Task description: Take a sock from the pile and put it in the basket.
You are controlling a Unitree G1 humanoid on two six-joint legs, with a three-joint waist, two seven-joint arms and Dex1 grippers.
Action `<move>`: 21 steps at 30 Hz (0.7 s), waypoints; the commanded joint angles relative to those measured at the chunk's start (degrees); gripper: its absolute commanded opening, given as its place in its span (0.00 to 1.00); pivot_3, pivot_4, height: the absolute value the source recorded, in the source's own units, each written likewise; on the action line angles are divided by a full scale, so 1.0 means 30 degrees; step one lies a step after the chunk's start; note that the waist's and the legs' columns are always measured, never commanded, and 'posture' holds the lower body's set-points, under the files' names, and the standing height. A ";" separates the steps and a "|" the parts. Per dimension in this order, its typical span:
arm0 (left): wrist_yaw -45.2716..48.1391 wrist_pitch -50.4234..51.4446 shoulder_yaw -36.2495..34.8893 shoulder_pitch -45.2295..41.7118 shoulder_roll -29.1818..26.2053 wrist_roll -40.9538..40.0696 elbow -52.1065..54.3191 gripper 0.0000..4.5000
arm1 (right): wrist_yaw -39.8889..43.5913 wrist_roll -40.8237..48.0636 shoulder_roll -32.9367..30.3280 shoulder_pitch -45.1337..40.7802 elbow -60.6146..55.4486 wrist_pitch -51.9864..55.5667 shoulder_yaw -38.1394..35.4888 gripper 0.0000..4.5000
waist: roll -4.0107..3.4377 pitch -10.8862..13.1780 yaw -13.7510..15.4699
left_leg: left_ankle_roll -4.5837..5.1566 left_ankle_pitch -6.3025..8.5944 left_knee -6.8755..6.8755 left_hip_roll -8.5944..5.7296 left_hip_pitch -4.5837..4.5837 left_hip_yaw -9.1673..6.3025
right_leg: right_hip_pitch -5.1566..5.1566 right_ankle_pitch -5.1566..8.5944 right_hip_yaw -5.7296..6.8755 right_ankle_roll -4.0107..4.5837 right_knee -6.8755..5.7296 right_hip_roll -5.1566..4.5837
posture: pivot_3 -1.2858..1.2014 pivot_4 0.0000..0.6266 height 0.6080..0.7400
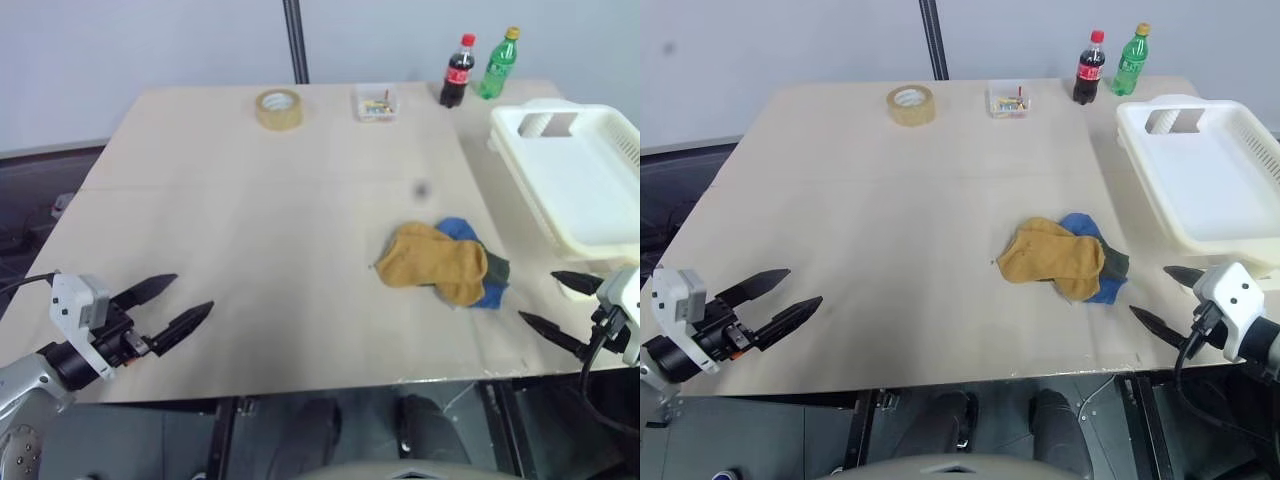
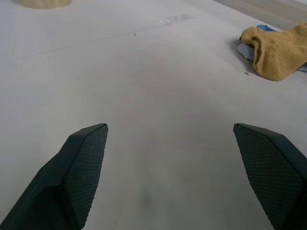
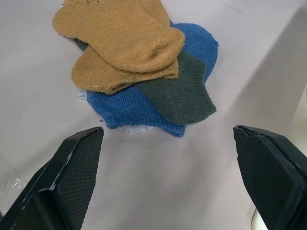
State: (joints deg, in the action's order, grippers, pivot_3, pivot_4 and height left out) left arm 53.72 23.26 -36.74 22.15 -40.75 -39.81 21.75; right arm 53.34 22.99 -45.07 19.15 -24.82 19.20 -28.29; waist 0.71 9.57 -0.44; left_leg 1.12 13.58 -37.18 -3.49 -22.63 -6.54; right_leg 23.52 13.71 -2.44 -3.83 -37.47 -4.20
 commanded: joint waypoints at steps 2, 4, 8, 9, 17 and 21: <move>-0.0124 0.0287 -0.0385 -0.0348 -0.0395 -0.0432 0.0346 0.99 | -0.0125 0.0084 -0.0425 -0.0664 -0.0322 -0.0271 -0.0280 1.00 | -0.0002 0.0001 -0.0013 | 0.0000 0.0000 0.0000 0.0000 -0.0001 0.0000 | 0.0000 0.0000 0.0000 -0.0001 0.0002 0.0000 | 0.52 0.24 1.00; -0.0080 0.0339 -0.0073 -0.0650 -0.0507 -0.0311 0.0183 0.99 | -0.0274 0.0087 -0.0428 -0.0982 -0.0632 -0.0038 0.0110 1.00 | 0.0000 0.0001 -0.0009 | -0.0001 0.0000 -0.0002 0.0000 0.0000 -0.0002 | 0.0000 0.0003 0.0003 -0.0008 -0.0001 0.0001 | 0.52 0.24 1.00; -0.0032 0.0379 0.0550 -0.1362 -0.0650 -0.0060 0.0070 0.99 | -0.0284 0.0038 -0.0301 -0.1350 -0.0902 -0.0357 0.0489 1.00 | -0.0001 0.0002 0.0007 | 0.0000 0.0000 0.0001 0.0000 -0.0003 -0.0009 | 0.0001 -0.0014 0.0013 0.0022 0.0001 0.0004 | 0.52 0.24 1.00; 0.0055 0.0362 0.0730 -0.1565 -0.0717 -0.0053 0.0103 0.99 | -0.0284 0.0101 -0.0245 -0.1451 -0.0967 -0.0403 0.0580 1.00 | -0.0001 0.0002 0.0011 | 0.0000 0.0000 0.0003 0.0000 -0.0009 -0.0009 | 0.0003 -0.0024 0.0014 0.0039 0.0009 0.0005 | 0.52 0.24 1.00; 0.0221 0.1482 0.4508 -0.5367 -0.0921 -0.0380 0.0149 0.99 | -0.0596 -0.0721 -0.0176 -0.2954 -0.3135 -0.1295 0.3406 1.00 | -0.0002 0.0003 0.0012 | -0.0001 0.0000 0.0008 -0.0002 -0.0015 -0.0016 | 0.0002 -0.0029 0.0025 0.0040 0.0026 0.0017 | 0.52 0.24 1.00; -0.0158 0.1358 0.7859 -0.8193 0.0100 0.0930 -0.0785 0.99 | -0.0495 -0.0893 0.0090 -0.3599 -0.3335 -0.1958 0.4729 1.00 | -0.0001 0.0006 0.0072 | 0.0000 -0.0002 0.0002 -0.0035 -0.0016 -0.0023 | 0.0000 -0.0074 0.0037 -0.0033 0.0020 0.0054 | 0.52 0.24 1.00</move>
State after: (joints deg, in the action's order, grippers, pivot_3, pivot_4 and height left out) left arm 53.77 28.00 -16.42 -0.47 -41.54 -38.65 20.11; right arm 52.07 20.27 -45.10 9.19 -33.07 14.68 -14.77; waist 0.71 9.59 -0.22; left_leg 1.12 13.58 -37.17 -3.62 -22.67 -6.62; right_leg 23.50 13.48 -2.33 -3.94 -37.40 -4.05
